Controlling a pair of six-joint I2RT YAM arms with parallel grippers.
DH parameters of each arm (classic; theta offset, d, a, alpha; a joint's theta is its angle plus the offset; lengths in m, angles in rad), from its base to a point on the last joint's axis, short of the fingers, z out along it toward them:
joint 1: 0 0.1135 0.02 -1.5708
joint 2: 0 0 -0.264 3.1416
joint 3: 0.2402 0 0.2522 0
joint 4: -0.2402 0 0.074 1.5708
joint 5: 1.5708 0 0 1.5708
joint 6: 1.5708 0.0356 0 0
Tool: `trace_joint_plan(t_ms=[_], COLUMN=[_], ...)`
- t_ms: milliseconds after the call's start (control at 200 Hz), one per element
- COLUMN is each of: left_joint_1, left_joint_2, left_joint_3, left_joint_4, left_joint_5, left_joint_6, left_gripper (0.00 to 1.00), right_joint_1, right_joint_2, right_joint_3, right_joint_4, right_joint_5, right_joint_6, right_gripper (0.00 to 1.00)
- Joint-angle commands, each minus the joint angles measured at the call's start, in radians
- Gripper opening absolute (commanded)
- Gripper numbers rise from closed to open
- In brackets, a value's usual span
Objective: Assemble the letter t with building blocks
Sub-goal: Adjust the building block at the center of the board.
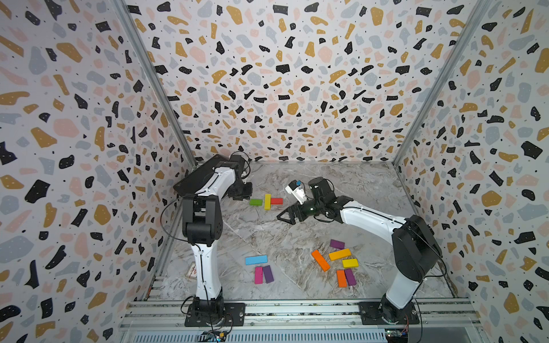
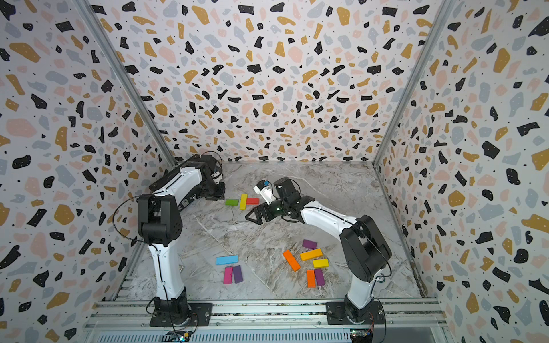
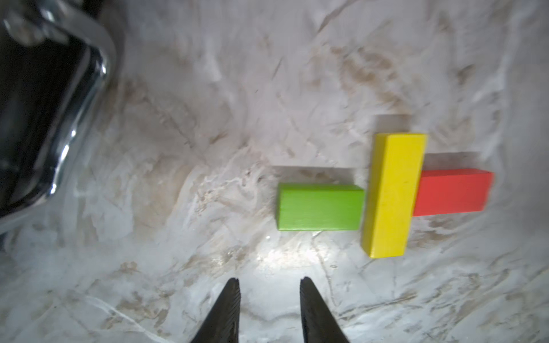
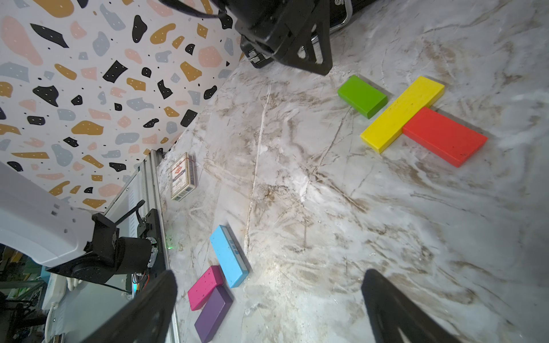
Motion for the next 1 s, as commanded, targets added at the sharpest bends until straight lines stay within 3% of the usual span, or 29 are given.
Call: trace_joint_plan(t_ms=[0,991], left_joint_1=[0.003,0.004], left_joint_2=[0.003,0.071], left_joint_3=[-0.021,-0.029], left_joint_4=[0.047,0.136], left_joint_5=[-0.016,-0.012], left_joint_6=[0.022,-0.009], left_gripper=[0.32,0.25], right_joint_1=[-0.002,-0.003], right_joint_2=[0.012,0.009], right_joint_3=[-0.006,-0.029], right_joint_4=[0.054,0.056], right_joint_5=[-0.029,-0.021], right_joint_6=[0.027,0.034], right_gripper=[1.0,1.0])
